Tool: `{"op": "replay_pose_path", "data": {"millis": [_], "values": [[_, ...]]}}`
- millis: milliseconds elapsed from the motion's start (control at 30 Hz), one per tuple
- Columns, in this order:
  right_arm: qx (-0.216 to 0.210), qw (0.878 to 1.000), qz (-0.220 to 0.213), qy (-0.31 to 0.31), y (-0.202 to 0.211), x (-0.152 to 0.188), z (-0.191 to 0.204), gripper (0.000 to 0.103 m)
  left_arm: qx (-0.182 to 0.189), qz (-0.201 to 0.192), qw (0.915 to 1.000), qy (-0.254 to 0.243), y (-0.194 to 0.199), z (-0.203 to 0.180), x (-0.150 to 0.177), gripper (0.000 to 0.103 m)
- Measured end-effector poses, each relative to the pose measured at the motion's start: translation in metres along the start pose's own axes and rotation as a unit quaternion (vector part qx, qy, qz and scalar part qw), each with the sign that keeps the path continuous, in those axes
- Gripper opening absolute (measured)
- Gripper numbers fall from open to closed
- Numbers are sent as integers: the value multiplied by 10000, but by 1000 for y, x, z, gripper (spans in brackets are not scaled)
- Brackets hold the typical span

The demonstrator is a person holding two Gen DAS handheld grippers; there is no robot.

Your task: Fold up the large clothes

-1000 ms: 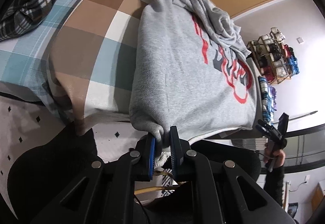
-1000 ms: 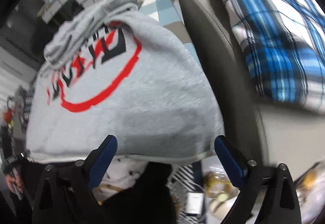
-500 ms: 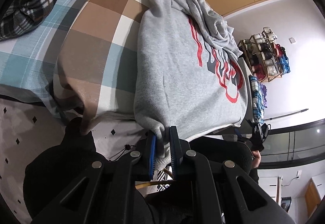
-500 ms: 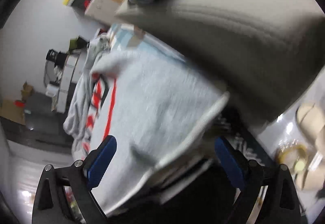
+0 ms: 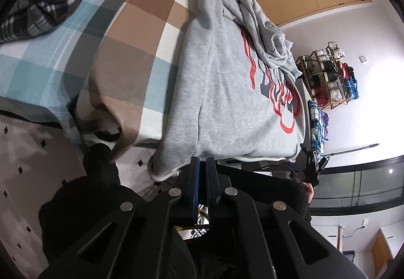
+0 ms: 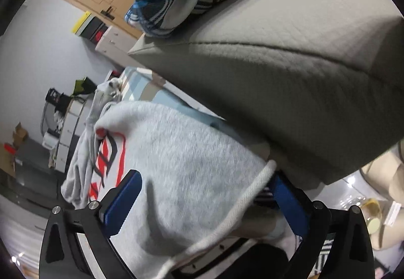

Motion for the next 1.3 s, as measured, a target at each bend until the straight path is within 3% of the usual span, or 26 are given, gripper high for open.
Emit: {"op": "replay_pose_path", "data": {"millis": [33, 67, 100, 133, 200, 267, 300, 367, 500, 567, 833, 900, 1100, 1167, 1300], "values": [[-106, 9999, 1, -68, 1, -1, 1, 90, -13, 17, 10000, 0, -2, -1, 1, 0], [-168, 9998, 8, -112, 3, -1, 3, 64, -3, 24, 10000, 3, -2, -1, 1, 0], [-162, 9998, 9, -94, 5, 0, 5, 47, -13, 6, 10000, 17, -2, -1, 1, 0], [-191, 9998, -31, -42, 7, 0, 8, 44, -36, 3, 10000, 58, -2, 0, 2, 0], [-136, 9995, -232, 179, 15, 1, 14, 27, -175, 47, 9997, 151, -4, 3, 5, 0], [-206, 9983, -447, 326, 25, 0, 20, 20, -230, 71, 9995, 221, -6, 4, 8, 0], [-284, 9976, -495, 387, 29, -1, 23, 13, -435, 104, 9987, 224, -9, 7, 11, 0], [-506, 9965, -446, 500, 35, -1, 33, 12, -735, 17, 9972, 104, -8, 7, 11, 0], [-806, 9921, -516, 808, 51, -6, 55, 12, -914, 5, 9954, 292, -11, 6, 12, 4], [-995, 9889, -594, 927, 61, -11, 70, 12, -1090, -94, 9936, 272, -10, 8, 12, 10], [-1544, 9776, -436, 1364, 66, -11, 113, 12, -1611, -458, 9852, 363, -19, 0, 8, 64], [-1652, 9754, -358, 1416, 64, -11, 118, 12, -1756, -596, 9817, 428, -21, 1, 7, 69], [-1878, 9699, -123, 1546, 56, -14, 122, 12, -1677, -463, 9784, 1117, -50, 22, 10, 69], [-1948, 9675, -91, 1609, 54, -14, 124, 12, -1820, -487, 9745, 1220, -56, 36, 9, 69], [-2027, 9662, -122, 1590, 59, -18, 119, 12, -1644, -431, 9769, 1293, -69, 50, 9, 69]]}}
Point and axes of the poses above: each gripper's, at about its wrist camera, not at the fingertips, and y roughly against the way its jaws point, z to its left, x to its underside, the point moved 9 cm from there along -y, roughly the way its jaws point, and after that the axes turned 5 degrees about -y, right-handed, at the moved point
